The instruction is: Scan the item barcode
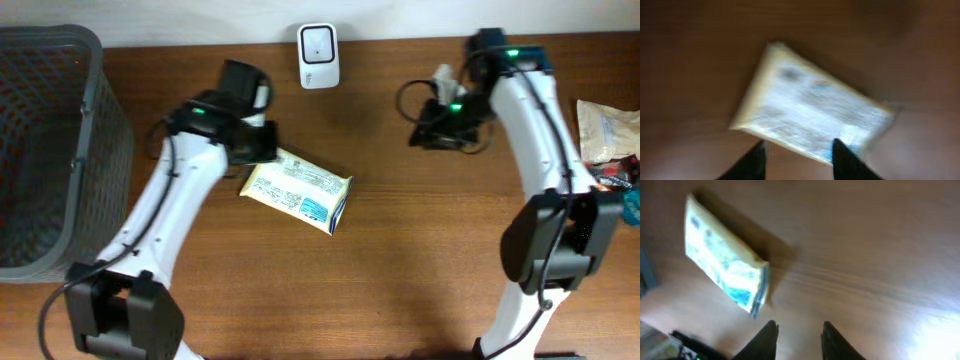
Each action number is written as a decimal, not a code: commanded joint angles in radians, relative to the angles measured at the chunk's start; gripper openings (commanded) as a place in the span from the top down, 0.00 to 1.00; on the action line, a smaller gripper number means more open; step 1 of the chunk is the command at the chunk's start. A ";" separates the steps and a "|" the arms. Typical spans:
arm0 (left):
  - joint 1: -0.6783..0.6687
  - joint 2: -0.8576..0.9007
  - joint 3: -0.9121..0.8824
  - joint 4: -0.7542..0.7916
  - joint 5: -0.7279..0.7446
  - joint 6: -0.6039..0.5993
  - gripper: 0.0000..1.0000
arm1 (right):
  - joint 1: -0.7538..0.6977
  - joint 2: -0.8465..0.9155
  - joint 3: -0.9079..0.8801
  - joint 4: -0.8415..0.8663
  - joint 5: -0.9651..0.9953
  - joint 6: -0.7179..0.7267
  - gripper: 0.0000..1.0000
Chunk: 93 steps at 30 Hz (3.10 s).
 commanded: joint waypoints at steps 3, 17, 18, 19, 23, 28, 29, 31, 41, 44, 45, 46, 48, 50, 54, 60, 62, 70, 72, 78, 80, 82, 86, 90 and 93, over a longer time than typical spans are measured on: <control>0.111 0.012 0.023 -0.047 -0.178 -0.036 0.76 | 0.188 0.006 -0.114 0.222 -0.021 0.230 0.92; 0.161 0.013 0.021 -0.063 -0.200 -0.074 0.72 | 0.427 0.088 -0.411 0.654 0.059 0.562 0.96; 0.161 0.013 0.021 -0.063 -0.200 -0.074 0.72 | 0.423 0.102 -0.418 0.653 0.063 0.562 0.96; 0.161 0.013 0.021 -0.063 -0.200 -0.074 0.72 | 0.419 0.106 -0.423 0.648 0.075 0.561 0.96; 0.161 0.013 0.021 -0.072 -0.195 -0.074 0.75 | 0.389 0.113 -0.426 0.582 0.220 0.523 0.96; 0.159 0.017 0.008 -0.070 -0.056 -0.074 0.88 | 0.303 0.111 -0.347 0.476 0.232 0.361 0.96; 0.156 0.018 0.002 -0.063 -0.025 -0.074 0.90 | 0.283 0.111 -0.320 0.453 0.231 0.328 0.96; 0.146 0.028 -0.017 -0.045 0.037 -0.074 0.96 | 0.254 0.111 -0.269 0.411 0.230 0.266 0.96; 0.009 0.147 -0.032 0.033 0.233 -0.074 1.00 | 0.251 0.111 -0.116 0.234 0.121 0.216 0.96; -0.025 0.167 -0.032 0.045 0.232 -0.074 1.00 | 0.256 0.112 -0.131 0.233 0.058 0.216 0.96; -0.035 0.179 -0.032 0.052 0.233 -0.074 1.00 | 0.261 0.115 -0.137 0.235 0.058 0.216 0.96; -0.043 0.193 -0.032 0.058 0.232 -0.074 1.00 | 0.266 0.119 -0.145 0.241 0.057 0.216 0.96; -0.056 0.226 -0.032 0.067 0.233 -0.075 1.00 | 0.280 0.130 -0.166 0.266 0.042 0.217 0.96; -0.060 0.268 -0.032 0.073 0.233 -0.090 1.00 | 0.289 0.142 -0.186 0.287 0.040 0.220 0.96; -0.060 0.346 -0.032 0.094 0.240 -0.090 1.00 | 0.288 0.166 -0.215 0.317 0.057 0.245 0.96; -0.060 0.392 -0.032 0.086 0.053 -0.090 1.00 | 0.288 0.175 -0.241 0.315 0.263 0.258 0.96; -0.060 0.390 -0.027 0.075 -0.024 -0.089 1.00 | 0.287 0.175 -0.241 0.299 0.344 0.258 0.96; -0.060 0.359 0.136 -0.070 -0.062 -0.090 1.00 | 0.263 0.172 -0.089 0.103 0.382 0.270 0.96; -0.060 0.355 0.178 -0.090 0.022 -0.090 1.00 | 0.263 0.172 -0.031 0.075 0.249 0.200 0.96; -0.066 0.359 0.163 -0.043 0.286 -0.089 1.00 | 0.270 0.175 -0.021 0.121 0.046 0.164 0.96; -0.075 0.359 0.140 -0.021 0.309 -0.089 1.00 | 0.280 0.176 -0.040 0.140 0.030 0.164 0.96; -0.086 0.359 0.108 0.010 0.315 -0.090 1.00 | 0.293 0.181 -0.076 0.173 0.006 0.168 0.96; -0.095 0.359 0.032 0.090 0.331 -0.108 1.00 | 0.298 0.184 -0.182 0.294 -0.117 0.169 0.96; -0.094 0.359 -0.039 0.154 0.311 -0.119 1.00 | 0.292 0.184 -0.250 0.351 -0.072 0.224 0.96; -0.093 0.359 -0.066 0.151 0.150 -0.120 1.00 | 0.286 0.184 -0.257 0.349 0.029 0.229 0.96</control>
